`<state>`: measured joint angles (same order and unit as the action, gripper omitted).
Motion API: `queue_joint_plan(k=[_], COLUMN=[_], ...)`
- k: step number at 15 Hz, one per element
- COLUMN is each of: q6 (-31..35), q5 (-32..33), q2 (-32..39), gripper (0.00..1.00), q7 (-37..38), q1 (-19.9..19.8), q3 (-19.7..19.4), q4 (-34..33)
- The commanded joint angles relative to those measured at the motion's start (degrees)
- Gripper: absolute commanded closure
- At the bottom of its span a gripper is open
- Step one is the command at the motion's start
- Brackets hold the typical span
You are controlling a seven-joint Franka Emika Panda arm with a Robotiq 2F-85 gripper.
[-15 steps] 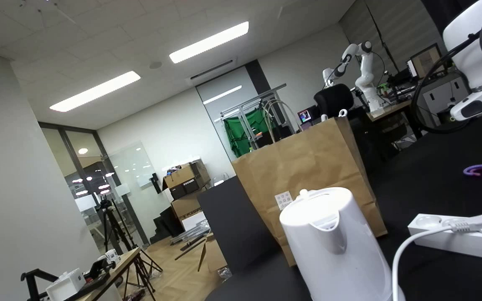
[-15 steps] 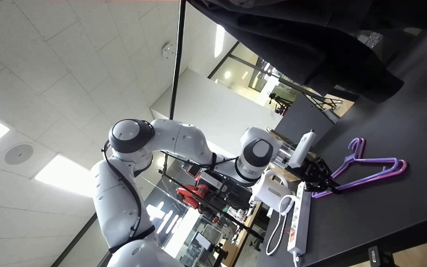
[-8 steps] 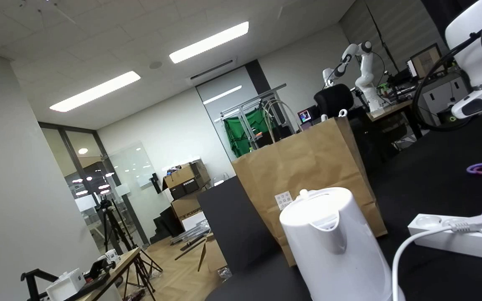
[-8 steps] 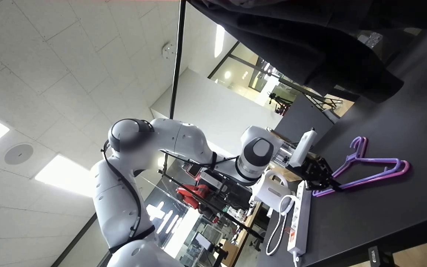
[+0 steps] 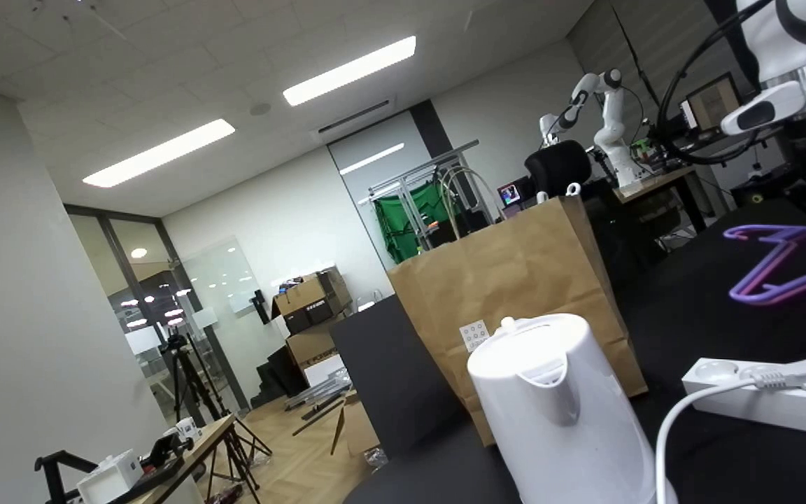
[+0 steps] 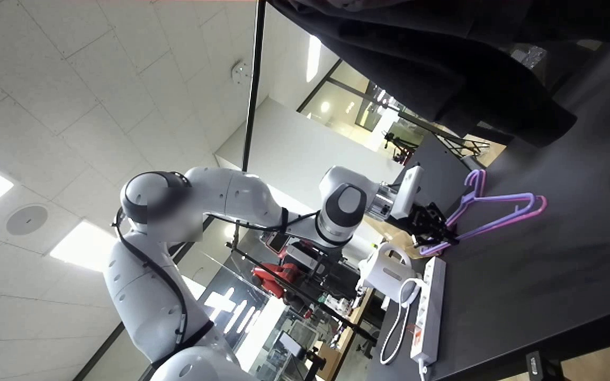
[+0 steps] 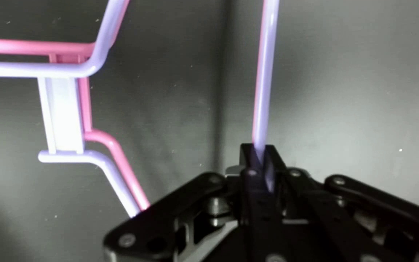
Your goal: Put the hangers on the bar
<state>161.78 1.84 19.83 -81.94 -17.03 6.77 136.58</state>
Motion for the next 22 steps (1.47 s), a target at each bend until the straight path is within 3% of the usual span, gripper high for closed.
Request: queue_joint_plan(k=[1, 6, 8, 9, 12, 19, 20, 22], q6=[1.06, -5.26, -11.87, -7.33, -11.09, -11.15, -11.15, -8.98], q5=[-7.98, -25.71, -32.50, -29.62, -31.98, -32.04, -32.05, -40.30], q2=[-9.69, -15.87, -18.00, -15.88, -17.90, -17.75, -17.75, -19.05], gripper=[0.98, 0.98, 0.98, 0.92, 0.92, 0.92, 0.98, 0.98], q7=[-15.22, -38.90, -48.17, -42.35, -46.65, -47.29, -47.32, -53.58], q1=[-8.43, -22.95, -25.29, -12.48, -13.39, -13.74, -13.74, -7.49], q3=[9.82, 29.80, 32.98, 20.20, 21.58, 21.69, 21.69, 16.17], q4=[5.98, 4.78, 2.97, 4.13, 3.45, 3.46, 3.46, 3.33])
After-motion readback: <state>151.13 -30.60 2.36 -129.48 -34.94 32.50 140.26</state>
